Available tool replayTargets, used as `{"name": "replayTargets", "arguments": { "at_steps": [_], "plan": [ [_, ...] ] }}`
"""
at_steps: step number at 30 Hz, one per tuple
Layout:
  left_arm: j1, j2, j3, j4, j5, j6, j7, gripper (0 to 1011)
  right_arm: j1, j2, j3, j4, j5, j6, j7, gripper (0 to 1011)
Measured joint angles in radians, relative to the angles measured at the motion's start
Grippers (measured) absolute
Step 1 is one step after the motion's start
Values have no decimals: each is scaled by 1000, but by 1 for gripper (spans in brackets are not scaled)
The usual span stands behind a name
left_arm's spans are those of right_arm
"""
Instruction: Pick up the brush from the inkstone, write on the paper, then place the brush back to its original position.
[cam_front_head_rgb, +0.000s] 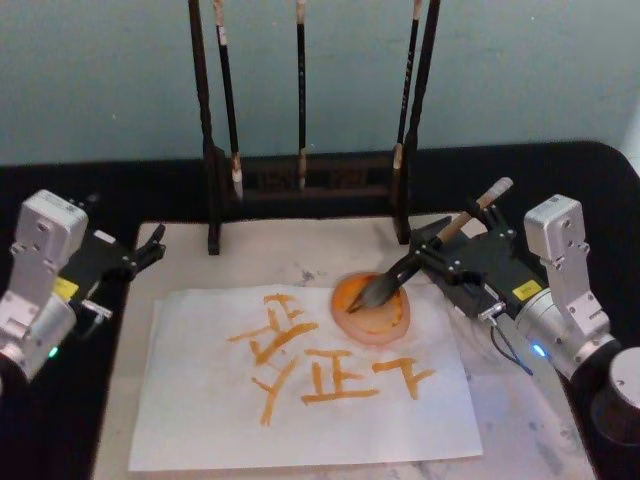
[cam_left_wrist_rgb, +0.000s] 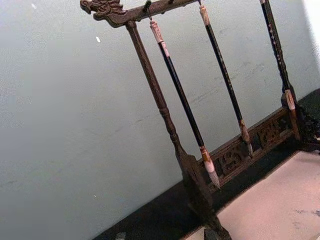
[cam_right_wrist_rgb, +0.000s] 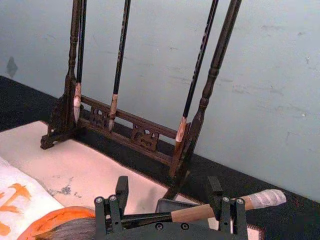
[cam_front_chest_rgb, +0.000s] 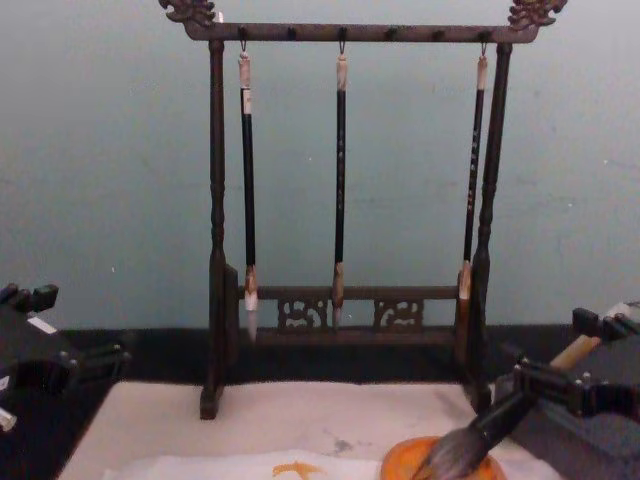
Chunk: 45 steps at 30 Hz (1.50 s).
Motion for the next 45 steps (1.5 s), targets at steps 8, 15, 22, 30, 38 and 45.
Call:
{"name": "replayTargets", "arguments": {
  "at_steps": [8,15,22,30,38,45],
  "plan": [
    [0,0,0,0,0,0,0,1010,0,0,0,0,1,0,0,1000],
    [0,0,0,0,0,0,0,1010,0,0,0,0,1,0,0,1000],
    [0,0,0,0,0,0,0,1010,0,0,0,0,2,0,0,1000],
    [0,0,0,0,0,0,0,1009,0,0,0,0,2,0,0,1000],
    [0,0,0,0,0,0,0,1010,0,0,0,0,2,0,0,1000],
    [0,0,0,0,0,0,0,1010,0,0,0,0,2,0,0,1000]
  ]
}}
